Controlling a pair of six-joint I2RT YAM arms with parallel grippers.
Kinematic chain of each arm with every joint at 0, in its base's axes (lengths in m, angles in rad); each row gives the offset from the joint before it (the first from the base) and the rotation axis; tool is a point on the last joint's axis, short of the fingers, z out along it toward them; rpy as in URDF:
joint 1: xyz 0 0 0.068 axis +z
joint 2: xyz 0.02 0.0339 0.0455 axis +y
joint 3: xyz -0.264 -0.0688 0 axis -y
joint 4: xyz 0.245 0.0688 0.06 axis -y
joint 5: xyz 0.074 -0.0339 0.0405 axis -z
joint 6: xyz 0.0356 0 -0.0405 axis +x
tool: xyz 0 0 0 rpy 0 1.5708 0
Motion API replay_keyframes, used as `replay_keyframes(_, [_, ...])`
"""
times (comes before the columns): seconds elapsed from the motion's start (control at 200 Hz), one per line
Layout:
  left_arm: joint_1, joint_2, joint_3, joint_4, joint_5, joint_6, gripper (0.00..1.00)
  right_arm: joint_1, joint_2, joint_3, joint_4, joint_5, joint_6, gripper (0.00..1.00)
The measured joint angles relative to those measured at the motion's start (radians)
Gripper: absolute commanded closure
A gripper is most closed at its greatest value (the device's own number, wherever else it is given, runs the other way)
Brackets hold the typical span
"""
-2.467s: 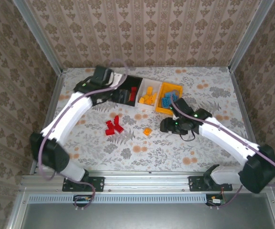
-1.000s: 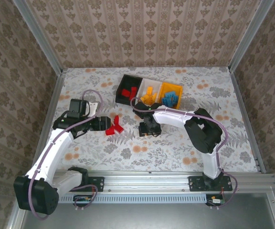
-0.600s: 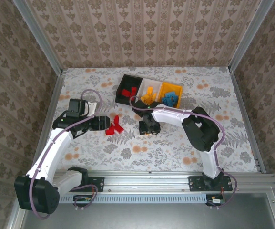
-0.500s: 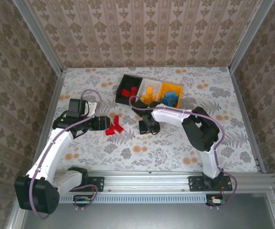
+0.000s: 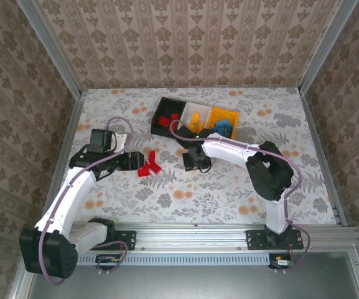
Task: Sort the legos into containers by color
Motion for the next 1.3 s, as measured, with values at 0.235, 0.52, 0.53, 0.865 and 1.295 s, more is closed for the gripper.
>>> replay_keyframes(0.235, [0.002, 0.000, 0.000, 0.000, -0.001, 0.000, 0.28, -0.083, -0.013, 0.205, -0.055, 0.005, -0.071, 0.57])
replay_keyframes(0.52, [0.016, 0.013, -0.001, 0.000, 0.005, 0.000, 0.28, -0.209, 0.131, 0.525, -0.123, 0.003, -0.153, 0.56])
replay_keyframes(0.53, [0.017, 0.014, -0.001, 0.000, 0.005, 0.000, 0.28, -0.213, 0.140, 0.538, -0.127, 0.003, -0.154, 0.56])
replay_keyframes(0.865, [0.030, 0.040, -0.005, 0.000, 0.006, 0.000, 0.27, -0.290, 0.485, 1.024, -0.259, -0.010, -0.221, 0.36])
replay_keyframes(1.295, [-0.019, 0.118, -0.006, -0.008, -0.040, -0.002, 0.30, -0.252, 0.000, 0.367, -0.127, -0.091, -0.214, 0.34])
